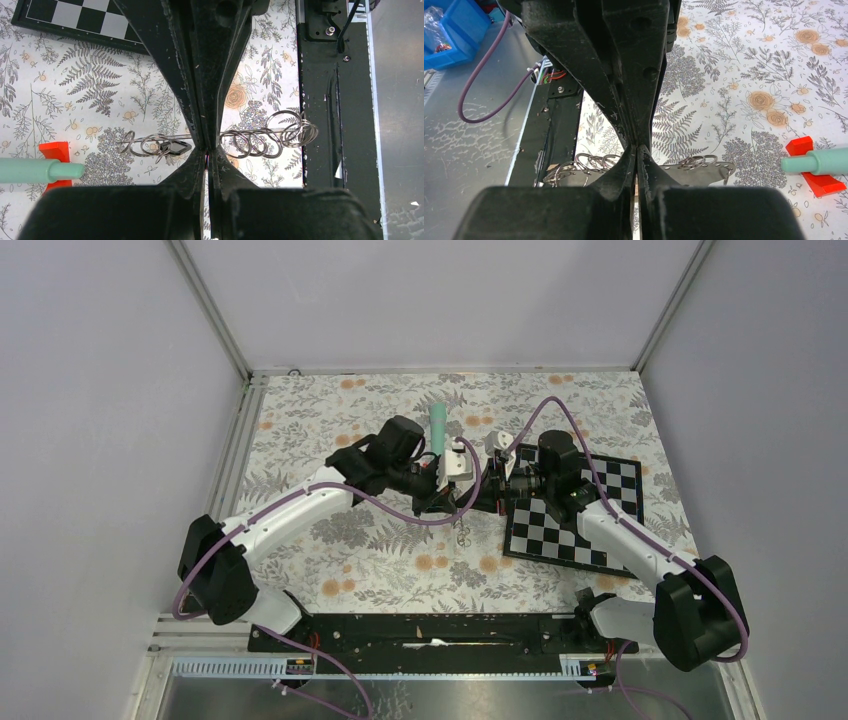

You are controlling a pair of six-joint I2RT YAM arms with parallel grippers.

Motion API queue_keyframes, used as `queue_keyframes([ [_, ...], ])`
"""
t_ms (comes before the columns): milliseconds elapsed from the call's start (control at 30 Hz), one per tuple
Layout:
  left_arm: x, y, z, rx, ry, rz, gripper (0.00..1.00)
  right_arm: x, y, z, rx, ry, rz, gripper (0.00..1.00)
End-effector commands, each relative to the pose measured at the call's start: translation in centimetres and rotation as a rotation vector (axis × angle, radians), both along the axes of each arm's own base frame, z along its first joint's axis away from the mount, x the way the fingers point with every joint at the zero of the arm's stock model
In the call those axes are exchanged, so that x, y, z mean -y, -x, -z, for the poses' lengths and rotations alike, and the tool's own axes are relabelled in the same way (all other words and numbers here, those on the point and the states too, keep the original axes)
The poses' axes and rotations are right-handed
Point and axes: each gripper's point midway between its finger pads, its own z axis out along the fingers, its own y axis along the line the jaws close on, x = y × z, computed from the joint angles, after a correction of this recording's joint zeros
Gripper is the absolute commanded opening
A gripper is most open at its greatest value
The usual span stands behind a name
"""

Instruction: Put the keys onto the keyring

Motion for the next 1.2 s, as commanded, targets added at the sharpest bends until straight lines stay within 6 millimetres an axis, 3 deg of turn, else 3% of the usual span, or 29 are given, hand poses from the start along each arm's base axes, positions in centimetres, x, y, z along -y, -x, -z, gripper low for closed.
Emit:
queue_keyframes([
  [0, 0.8, -0.2, -2.5, 0.068, 0.087, 0.012, 0.0, -0.3, 0.1, -0.6, 0.03, -0.022, -0.021, 0.01],
  [267, 0.5, -0.4, -2.7, 0.067, 0.098, 0.007, 0.02, -0.1, 0.1, -1.0, 0.05, -0.025, -0.021, 0.0],
  [400, -0.2, -0.1, -2.9, 0.078, 0.104, 0.04, 0.29, 0.1, 0.0, -1.7, 0.062, -0.035, -0.022, 0.0],
  [567, -1.2, 0.2, -3.1, 0.107, 0.112, 0.067, 0.43, 0.3, 0.1, -2.6, 0.071, -0.049, -0.03, 0.0],
  [800, -1.7, -0.3, -2.2, 0.121, 0.087, 0.078, 0.44, 0.4, 0.1, -3.4, 0.077, -0.06, -0.032, 0.0],
  [1167, -0.1, -0.5, -1.7, -0.024, 0.083, 0.089, 0.37, 0.6, -0.1, -3.1, 0.084, -0.052, -0.022, 0.0],
])
